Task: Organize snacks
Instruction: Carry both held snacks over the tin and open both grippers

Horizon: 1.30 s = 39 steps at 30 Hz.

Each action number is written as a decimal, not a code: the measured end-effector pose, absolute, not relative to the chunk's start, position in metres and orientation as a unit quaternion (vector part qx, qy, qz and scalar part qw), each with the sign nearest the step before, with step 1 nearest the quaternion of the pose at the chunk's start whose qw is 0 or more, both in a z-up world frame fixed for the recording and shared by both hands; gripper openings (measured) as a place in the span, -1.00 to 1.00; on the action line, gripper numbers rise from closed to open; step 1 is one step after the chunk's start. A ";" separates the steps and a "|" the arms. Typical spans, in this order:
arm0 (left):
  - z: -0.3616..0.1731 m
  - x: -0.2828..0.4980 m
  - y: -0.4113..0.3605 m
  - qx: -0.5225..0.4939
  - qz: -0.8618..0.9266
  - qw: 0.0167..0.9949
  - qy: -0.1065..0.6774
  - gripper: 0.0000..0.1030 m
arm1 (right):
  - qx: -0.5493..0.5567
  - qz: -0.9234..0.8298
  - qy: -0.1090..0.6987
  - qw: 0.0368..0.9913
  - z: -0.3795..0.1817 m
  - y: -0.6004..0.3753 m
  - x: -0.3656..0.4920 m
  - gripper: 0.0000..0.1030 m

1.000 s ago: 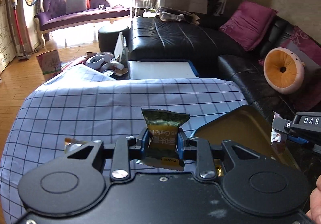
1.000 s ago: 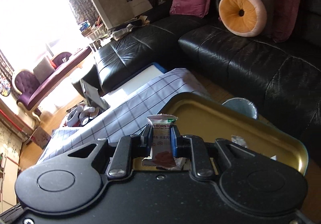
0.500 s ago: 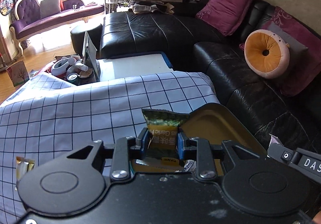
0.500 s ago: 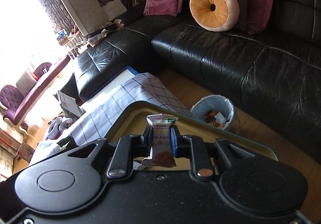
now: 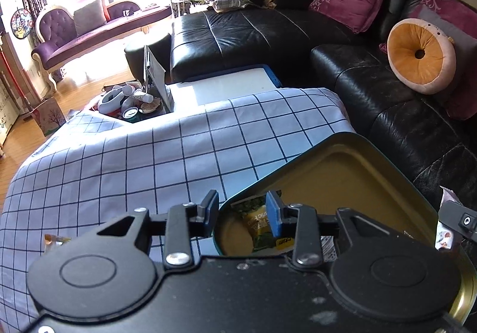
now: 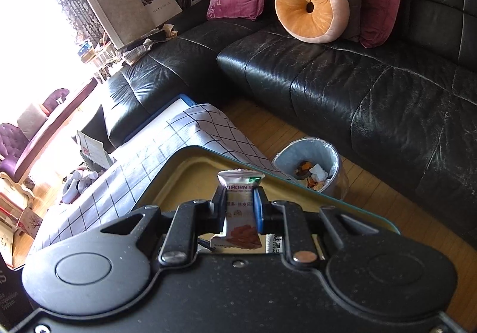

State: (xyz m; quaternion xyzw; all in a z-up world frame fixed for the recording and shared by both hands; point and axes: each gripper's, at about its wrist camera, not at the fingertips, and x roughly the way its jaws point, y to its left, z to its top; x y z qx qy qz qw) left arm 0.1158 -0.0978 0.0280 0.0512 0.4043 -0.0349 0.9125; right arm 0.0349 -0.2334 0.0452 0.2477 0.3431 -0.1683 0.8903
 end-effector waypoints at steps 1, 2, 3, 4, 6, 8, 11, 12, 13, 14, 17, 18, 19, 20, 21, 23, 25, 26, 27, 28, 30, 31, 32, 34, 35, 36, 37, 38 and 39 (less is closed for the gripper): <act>0.028 0.116 -0.097 0.053 -0.035 0.911 0.407 -0.29 | 0.246 -0.169 0.344 0.890 0.045 -0.233 0.035 -0.46; 0.028 0.116 -0.096 0.052 -0.036 0.911 0.409 -0.29 | 0.245 -0.170 0.344 0.890 0.044 -0.232 0.035 -0.46; 0.027 0.116 -0.095 0.050 -0.035 0.910 0.411 -0.29 | 0.244 -0.171 0.344 0.890 0.044 -0.232 0.035 -0.46; 0.027 0.116 -0.094 0.047 -0.035 0.908 0.414 -0.29 | 0.244 -0.171 0.345 0.890 0.043 -0.232 0.036 -0.46; 0.026 0.117 -0.092 0.045 -0.037 0.906 0.420 -0.29 | 0.244 -0.171 0.346 0.890 0.043 -0.231 0.037 -0.46; 0.025 0.116 -0.093 0.047 -0.039 0.904 0.423 -0.29 | 0.241 -0.169 0.346 0.891 0.043 -0.229 0.037 -0.46; 0.024 0.116 -0.094 0.051 -0.040 0.903 0.425 -0.29 | 0.235 -0.160 0.347 0.894 0.043 -0.226 0.038 -0.42; 0.024 0.116 -0.094 0.052 -0.040 0.903 0.426 -0.29 | 0.233 -0.157 0.347 0.895 0.043 -0.225 0.038 -0.35; 0.024 0.116 -0.094 0.051 -0.041 0.902 0.427 -0.29 | 0.231 -0.156 0.349 0.895 0.042 -0.224 0.038 -0.33; 0.024 0.116 -0.094 0.050 -0.043 0.901 0.428 -0.28 | 0.228 -0.157 0.351 0.895 0.042 -0.223 0.039 -0.33; 0.024 0.116 -0.094 0.048 -0.046 0.900 0.430 -0.28 | 0.217 -0.163 0.362 0.892 0.041 -0.219 0.042 -0.33; 0.024 0.116 -0.094 0.049 -0.046 0.900 0.430 -0.28 | 0.215 -0.166 0.368 0.890 0.039 -0.219 0.044 -0.33; 0.024 0.115 -0.094 0.049 -0.046 0.900 0.430 -0.28 | 0.214 -0.167 0.372 0.888 0.038 -0.219 0.045 -0.33; 0.024 0.115 -0.095 0.049 -0.046 0.900 0.430 -0.28 | 0.214 -0.167 0.377 0.886 0.037 -0.220 0.046 -0.33; 0.024 0.115 -0.095 0.049 -0.046 0.900 0.431 -0.28 | 0.215 -0.168 0.380 0.884 0.036 -0.220 0.046 -0.33; 0.024 0.115 -0.095 0.046 -0.047 0.900 0.432 -0.28 | 0.214 -0.173 0.383 0.882 0.034 -0.221 0.047 -0.33; 0.023 0.116 -0.095 0.044 -0.047 0.899 0.433 -0.28 | 0.206 -0.181 0.384 0.881 0.033 -0.220 0.048 -0.33; 0.023 0.116 -0.095 0.044 -0.047 0.899 0.433 -0.28 | 0.202 -0.185 0.385 0.881 0.032 -0.220 0.048 -0.33; 0.023 0.116 -0.095 0.044 -0.047 0.899 0.433 -0.28 | 0.199 -0.188 0.386 0.881 0.032 -0.219 0.048 -0.33; 0.023 0.116 -0.095 0.045 -0.047 0.899 0.433 -0.28 | 0.197 -0.189 0.386 0.881 0.032 -0.219 0.048 -0.33; 0.022 0.116 -0.095 0.046 -0.047 0.899 0.434 -0.28 | 0.197 -0.187 0.387 0.881 0.031 -0.219 0.048 -0.33; 0.021 0.116 -0.096 0.046 -0.047 0.899 0.434 -0.28 | 0.197 -0.187 0.388 0.881 0.031 -0.220 0.048 -0.33; 0.021 0.116 -0.096 0.047 -0.047 0.898 0.434 -0.28 | 0.198 -0.189 0.387 0.881 0.031 -0.220 0.048 -0.33; 0.020 0.117 -0.098 0.048 -0.047 0.898 0.435 -0.28 | 0.202 -0.198 0.383 0.879 0.031 -0.223 0.047 -0.33; 0.019 0.117 -0.098 0.047 -0.047 0.898 0.435 -0.28 | 0.205 -0.202 0.381 0.878 0.032 -0.225 0.046 -0.33; 0.019 0.117 -0.099 0.047 -0.048 0.898 0.435 -0.28 | 0.211 -0.205 0.380 0.877 0.032 -0.227 0.045 -0.33; 0.019 0.116 -0.099 0.048 -0.049 0.898 0.435 -0.28 | 0.216 -0.208 0.379 0.875 0.032 -0.231 0.044 -0.33; 0.019 0.116 -0.100 0.048 -0.049 0.898 0.434 -0.28 | 0.220 -0.210 0.379 0.874 0.031 -0.234 0.044 -0.33; 0.019 0.116 -0.100 0.049 -0.049 0.898 0.434 -0.28 | 0.223 -0.213 0.378 0.873 0.031 -0.237 0.043 -0.33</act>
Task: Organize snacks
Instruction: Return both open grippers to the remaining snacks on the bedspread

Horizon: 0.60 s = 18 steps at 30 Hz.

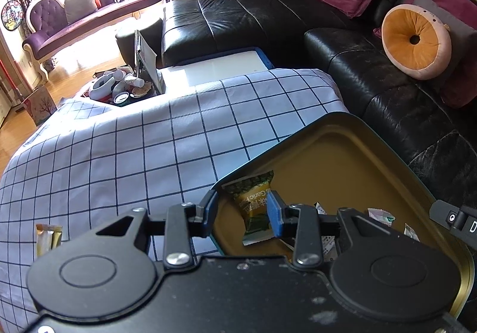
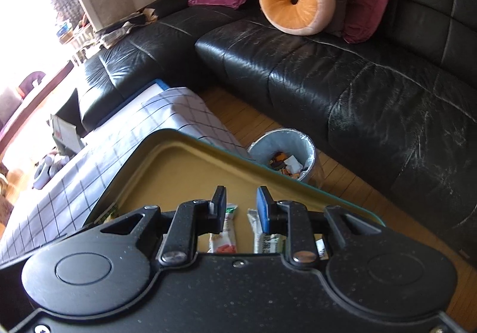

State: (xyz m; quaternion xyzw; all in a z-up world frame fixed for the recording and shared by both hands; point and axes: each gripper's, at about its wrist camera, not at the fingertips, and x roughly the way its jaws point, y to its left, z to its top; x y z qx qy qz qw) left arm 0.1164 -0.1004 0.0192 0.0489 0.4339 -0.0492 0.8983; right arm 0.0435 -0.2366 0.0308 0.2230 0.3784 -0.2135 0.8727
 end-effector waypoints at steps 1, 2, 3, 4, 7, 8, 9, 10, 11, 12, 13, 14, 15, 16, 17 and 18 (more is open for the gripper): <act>0.019 0.117 -0.100 0.049 -0.049 0.898 0.434 -0.28 | 0.226 -0.217 0.378 0.871 0.030 -0.239 0.044 -0.33; 0.019 0.117 -0.101 0.049 -0.050 0.898 0.433 -0.28 | 0.228 -0.220 0.378 0.870 0.030 -0.241 0.043 -0.33; 0.019 0.117 -0.101 0.050 -0.051 0.899 0.433 -0.28 | 0.230 -0.222 0.378 0.869 0.030 -0.243 0.043 -0.33; 0.019 0.116 -0.102 0.050 -0.051 0.899 0.433 -0.28 | 0.232 -0.224 0.378 0.868 0.030 -0.244 0.042 -0.33; 0.019 0.116 -0.104 0.053 -0.051 0.900 0.430 -0.28 | 0.230 -0.226 0.375 0.869 0.031 -0.244 0.040 -0.33; 0.018 0.116 -0.104 0.053 -0.051 0.900 0.430 -0.28 | 0.229 -0.227 0.374 0.870 0.031 -0.244 0.040 -0.33; 0.018 0.116 -0.104 0.053 -0.050 0.900 0.429 -0.28 | 0.228 -0.228 0.374 0.870 0.031 -0.244 0.039 -0.33; 0.018 0.115 -0.105 0.053 -0.050 0.901 0.428 -0.28 | 0.227 -0.228 0.373 0.870 0.032 -0.244 0.039 -0.33; 0.018 0.115 -0.105 0.052 -0.050 0.901 0.428 -0.28 | 0.227 -0.228 0.373 0.870 0.032 -0.244 0.039 -0.33; 0.018 0.115 -0.105 0.050 -0.051 0.901 0.429 -0.28 | 0.226 -0.230 0.374 0.870 0.032 -0.244 0.039 -0.33; 0.018 0.115 -0.105 0.047 -0.052 0.900 0.429 -0.28 | 0.226 -0.231 0.373 0.870 0.032 -0.244 0.039 -0.33; 0.018 0.115 -0.105 0.045 -0.053 0.900 0.430 -0.28 | 0.226 -0.232 0.373 0.869 0.032 -0.245 0.039 -0.33; 0.019 0.115 -0.105 0.043 -0.054 0.900 0.430 -0.28 | 0.227 -0.234 0.372 0.869 0.032 -0.245 0.038 -0.33; 0.019 0.115 -0.106 0.042 -0.055 0.900 0.430 -0.28 | 0.228 -0.235 0.372 0.869 0.032 -0.246 0.038 -0.33; 0.020 0.115 -0.106 0.042 -0.055 0.900 0.430 -0.28 | 0.228 -0.236 0.372 0.869 0.032 -0.246 0.038 -0.33; 0.020 0.115 -0.107 0.042 -0.056 0.901 0.429 -0.28 | 0.227 -0.237 0.372 0.868 0.032 -0.246 0.037 -0.33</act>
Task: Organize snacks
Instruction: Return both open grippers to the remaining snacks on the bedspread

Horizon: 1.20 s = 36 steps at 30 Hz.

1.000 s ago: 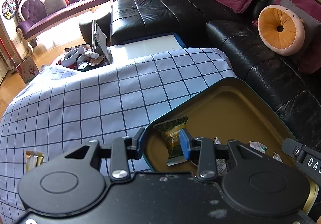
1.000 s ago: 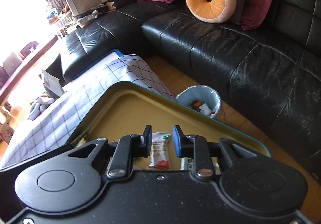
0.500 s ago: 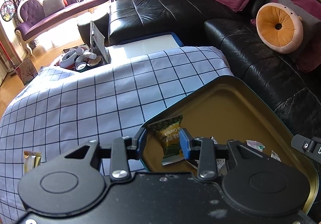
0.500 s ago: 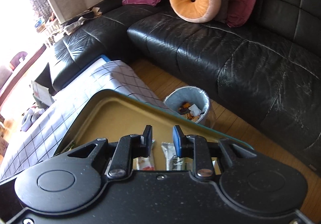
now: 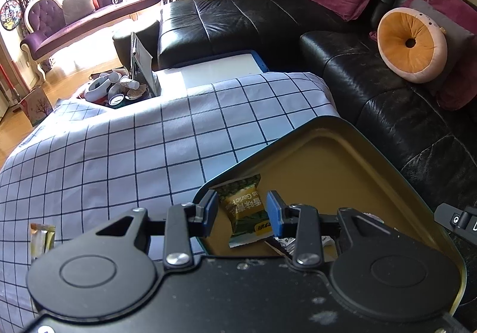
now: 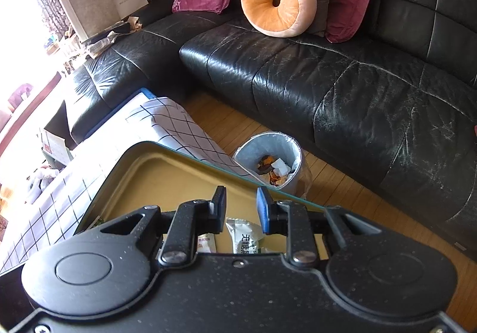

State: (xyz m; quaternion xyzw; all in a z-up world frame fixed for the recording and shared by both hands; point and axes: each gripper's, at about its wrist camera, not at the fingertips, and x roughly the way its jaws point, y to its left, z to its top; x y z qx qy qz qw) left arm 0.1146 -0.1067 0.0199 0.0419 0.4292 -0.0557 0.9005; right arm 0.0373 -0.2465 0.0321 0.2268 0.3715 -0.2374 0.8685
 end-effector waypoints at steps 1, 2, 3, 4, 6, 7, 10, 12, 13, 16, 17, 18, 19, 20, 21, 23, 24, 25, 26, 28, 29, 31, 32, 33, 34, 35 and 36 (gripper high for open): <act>0.020 0.114 -0.107 0.042 -0.056 0.901 0.429 -0.28 | 0.225 -0.239 0.372 0.868 0.032 -0.247 0.037 -0.33; 0.020 0.114 -0.107 0.041 -0.056 0.901 0.428 -0.28 | 0.224 -0.239 0.372 0.868 0.032 -0.247 0.037 -0.33; 0.021 0.114 -0.106 0.040 -0.056 0.901 0.428 -0.28 | 0.224 -0.239 0.372 0.868 0.032 -0.246 0.037 -0.33; 0.022 0.114 -0.106 0.039 -0.056 0.901 0.428 -0.28 | 0.224 -0.240 0.373 0.868 0.032 -0.246 0.037 -0.33; 0.023 0.114 -0.104 0.036 -0.055 0.902 0.428 -0.28 | 0.223 -0.240 0.372 0.868 0.032 -0.246 0.037 -0.33; 0.024 0.113 -0.103 0.035 -0.054 0.902 0.427 -0.28 | 0.223 -0.240 0.371 0.869 0.032 -0.246 0.037 -0.33; 0.028 0.110 -0.097 0.030 -0.051 0.904 0.423 -0.28 | 0.224 -0.241 0.370 0.869 0.034 -0.244 0.036 -0.33; 0.033 0.107 -0.090 0.026 -0.047 0.906 0.419 -0.26 | 0.224 -0.239 0.368 0.870 0.035 -0.243 0.035 -0.33; 0.035 0.105 -0.085 0.023 -0.042 0.908 0.417 -0.25 | 0.224 -0.238 0.366 0.871 0.035 -0.242 0.034 -0.33; 0.042 0.099 -0.065 0.012 -0.022 0.911 0.411 -0.23 | 0.215 -0.232 0.361 0.877 0.038 -0.234 0.033 -0.33; 0.044 0.097 -0.057 0.010 -0.013 0.913 0.409 -0.23 | 0.211 -0.229 0.359 0.880 0.039 -0.230 0.032 -0.34; 0.045 0.096 -0.049 0.006 -0.002 0.914 0.406 -0.22 | 0.208 -0.225 0.358 0.882 0.040 -0.226 0.033 -0.35; 0.047 0.094 -0.040 0.003 0.011 0.915 0.404 -0.22 | 0.204 -0.219 0.358 0.885 0.041 -0.221 0.033 -0.35; 0.048 0.093 -0.030 0.000 0.024 0.915 0.402 -0.22 | 0.199 -0.211 0.358 0.887 0.041 -0.216 0.034 -0.35; 0.050 0.092 -0.020 -0.003 0.039 0.916 0.400 -0.22 | 0.192 -0.199 0.359 0.891 0.043 -0.209 0.035 -0.36; 0.052 0.091 0.002 -0.009 0.070 0.915 0.397 -0.21 | 0.181 -0.177 0.361 0.898 0.044 -0.197 0.036 -0.36; 0.052 0.090 0.013 -0.010 0.084 0.915 0.395 -0.20 | 0.178 -0.162 0.364 0.900 0.045 -0.190 0.037 -0.36; 0.052 0.088 0.025 -0.010 0.100 0.913 0.394 -0.19 | 0.177 -0.144 0.368 0.901 0.045 -0.184 0.038 -0.36; 0.050 0.088 0.035 -0.007 0.115 0.912 0.394 -0.18 | 0.177 -0.121 0.373 0.902 0.046 -0.177 0.039 -0.36; 0.046 0.086 0.057 -0.003 0.151 0.905 0.398 -0.17 | 0.175 -0.071 0.389 0.902 0.046 -0.162 0.042 -0.35; 0.042 0.086 0.070 -0.005 0.167 0.900 0.402 -0.17 | 0.171 -0.049 0.396 0.901 0.045 -0.152 0.043 -0.34; 0.035 0.086 0.093 -0.017 0.182 0.892 0.414 -0.17 | 0.158 -0.009 0.410 0.898 0.043 -0.132 0.045 -0.34; 0.032 0.087 0.104 -0.027 0.186 0.887 0.421 -0.17 | 0.152 0.010 0.418 0.896 0.041 -0.123 0.047 -0.34; 0.029 0.087 0.114 -0.039 0.187 0.883 0.428 -0.17 | 0.147 0.032 0.428 0.891 0.038 -0.113 0.049 -0.34; 0.025 0.089 0.124 -0.052 0.186 0.880 0.434 -0.17 | 0.147 0.051 0.438 0.885 0.036 -0.105 0.051 -0.34; 0.022 0.089 0.133 -0.063 0.182 0.877 0.440 -0.17 | 0.150 0.070 0.450 0.878 0.032 -0.098 0.054 -0.34; 0.019 0.089 0.141 -0.071 0.179 0.874 0.445 -0.17 | 0.153 0.088 0.462 0.869 0.028 -0.092 0.057 -0.34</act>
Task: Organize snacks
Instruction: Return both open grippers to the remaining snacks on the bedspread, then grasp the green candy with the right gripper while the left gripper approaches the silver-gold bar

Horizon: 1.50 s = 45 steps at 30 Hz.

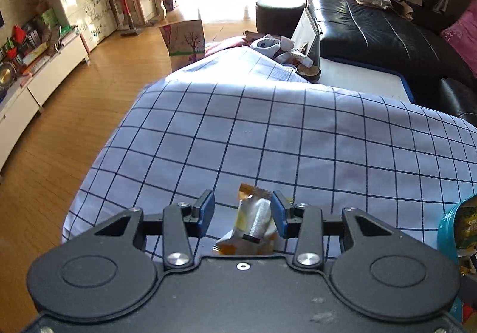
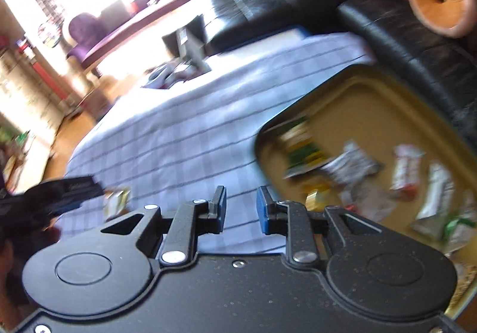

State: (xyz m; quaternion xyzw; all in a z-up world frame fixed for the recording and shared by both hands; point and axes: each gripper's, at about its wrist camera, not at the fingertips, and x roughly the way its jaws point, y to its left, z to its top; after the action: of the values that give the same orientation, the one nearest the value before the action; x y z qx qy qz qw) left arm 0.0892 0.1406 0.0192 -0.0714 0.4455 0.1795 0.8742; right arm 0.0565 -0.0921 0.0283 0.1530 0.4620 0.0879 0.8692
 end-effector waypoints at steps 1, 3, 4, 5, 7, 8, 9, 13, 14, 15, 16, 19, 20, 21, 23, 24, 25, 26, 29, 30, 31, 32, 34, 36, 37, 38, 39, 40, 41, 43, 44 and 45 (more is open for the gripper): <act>0.016 0.089 0.147 -0.078 0.178 0.872 0.450 -0.17 | 0.154 0.107 0.475 0.860 0.023 -0.087 0.060 -0.34; 0.011 0.088 0.159 -0.086 0.177 0.868 0.456 -0.17 | 0.143 0.134 0.495 0.847 0.015 -0.074 0.063 -0.34; 0.008 0.088 0.162 -0.088 0.178 0.866 0.459 -0.18 | 0.137 0.142 0.501 0.842 0.012 -0.070 0.064 -0.34; 0.006 0.088 0.167 -0.092 0.179 0.865 0.460 -0.18 | 0.133 0.151 0.507 0.838 0.009 -0.064 0.064 -0.33; 0.003 0.089 0.176 -0.104 0.178 0.861 0.464 -0.18 | 0.132 0.170 0.520 0.827 0.004 -0.056 0.065 -0.32; 0.001 0.089 0.178 -0.109 0.175 0.860 0.466 -0.18 | 0.132 0.177 0.526 0.821 0.002 -0.054 0.065 -0.32; 0.000 0.090 0.181 -0.115 0.171 0.859 0.469 -0.18 | 0.132 0.182 0.532 0.817 -0.002 -0.050 0.065 -0.32; -0.004 0.091 0.183 -0.123 0.161 0.856 0.475 -0.18 | 0.104 0.193 0.542 0.812 -0.006 -0.036 0.060 -0.32; -0.004 0.091 0.182 -0.122 0.159 0.857 0.475 -0.18 | 0.091 0.197 0.542 0.812 -0.006 -0.033 0.058 -0.32; -0.004 0.091 0.182 -0.121 0.158 0.857 0.476 -0.18 | 0.077 0.202 0.542 0.812 -0.007 -0.030 0.057 -0.32; -0.004 0.091 0.182 -0.120 0.155 0.858 0.475 -0.18 | 0.067 0.207 0.543 0.811 -0.006 -0.027 0.056 -0.32; -0.004 0.090 0.183 -0.125 0.154 0.858 0.475 -0.18 | 0.055 0.223 0.541 0.809 -0.005 -0.026 0.055 -0.29; -0.004 0.090 0.184 -0.126 0.155 0.857 0.475 -0.18 | 0.049 0.224 0.541 0.809 -0.006 -0.025 0.056 -0.29; -0.004 0.090 0.184 -0.127 0.155 0.857 0.475 -0.18 | 0.045 0.223 0.543 0.808 -0.007 -0.027 0.057 -0.30; -0.005 0.091 0.185 -0.125 0.154 0.857 0.476 -0.18 | 0.044 0.222 0.545 0.808 -0.007 -0.029 0.058 -0.30; -0.004 0.090 0.185 -0.125 0.155 0.857 0.476 -0.18 | 0.042 0.223 0.543 0.809 -0.007 -0.030 0.058 -0.30; -0.004 0.090 0.185 -0.124 0.155 0.857 0.476 -0.18 | 0.034 0.223 0.540 0.810 -0.006 -0.031 0.057 -0.30; -0.004 0.090 0.185 -0.125 0.154 0.857 0.476 -0.18 | 0.026 0.225 0.538 0.812 -0.005 -0.031 0.056 -0.30; -0.005 0.090 0.186 -0.123 0.155 0.857 0.476 -0.18 | -0.008 0.240 0.524 0.817 -0.002 -0.028 0.050 -0.30; -0.005 0.090 0.186 -0.122 0.156 0.857 0.476 -0.18 | -0.018 0.250 0.520 0.816 -0.002 -0.026 0.048 -0.30; -0.005 0.090 0.186 -0.123 0.156 0.857 0.476 -0.18 | -0.031 0.260 0.518 0.815 -0.002 -0.024 0.045 -0.30; -0.005 0.090 0.186 -0.124 0.156 0.856 0.476 -0.18 | -0.046 0.268 0.515 0.813 -0.003 -0.021 0.042 -0.30; -0.004 0.089 0.187 -0.125 0.156 0.856 0.476 -0.18 | -0.079 0.275 0.510 0.811 -0.007 -0.014 0.036 -0.30; -0.004 0.089 0.187 -0.126 0.157 0.856 0.476 -0.18 | -0.091 0.279 0.510 0.809 -0.011 -0.010 0.035 -0.30; -0.004 0.089 0.187 -0.126 0.157 0.857 0.475 -0.18 | -0.083 0.278 0.515 0.807 -0.014 -0.010 0.038 -0.30; -0.004 0.089 0.188 -0.126 0.156 0.857 0.475 -0.18 | -0.073 0.273 0.522 0.805 -0.016 -0.011 0.042 -0.30; -0.003 0.089 0.188 -0.127 0.156 0.857 0.475 -0.18 | -0.061 0.264 0.530 0.803 -0.020 -0.014 0.047 -0.35; -0.004 0.089 0.188 -0.127 0.156 0.857 0.474 -0.18 | -0.041 0.257 0.536 0.803 -0.022 -0.018 0.052 -0.36; -0.004 0.088 0.188 -0.127 0.156 0.857 0.474 -0.18 | -0.015 0.250 0.541 0.803 -0.022 -0.022 0.057 -0.36; -0.004 0.088 0.189 -0.125 0.156 0.857 0.474 -0.18 | 0.041 0.233 0.550 0.801 -0.021 -0.033 0.067 -0.35; -0.004 0.088 0.189 -0.125 0.157 0.857 0.474 -0.18 | 0.066 0.223 0.554 0.799 -0.023 -0.038 0.071 -0.35; -0.004 0.088 0.189 -0.124 0.158 0.858 0.473 -0.18 | 0.087 0.213 0.558 0.797 -0.024 -0.042 0.075 -0.36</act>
State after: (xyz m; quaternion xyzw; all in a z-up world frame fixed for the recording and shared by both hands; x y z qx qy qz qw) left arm 0.0878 0.1893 -0.0039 -0.1243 0.4735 0.1577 0.8576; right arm 0.0751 -0.0416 -0.0242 0.0874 0.5585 0.2127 0.7970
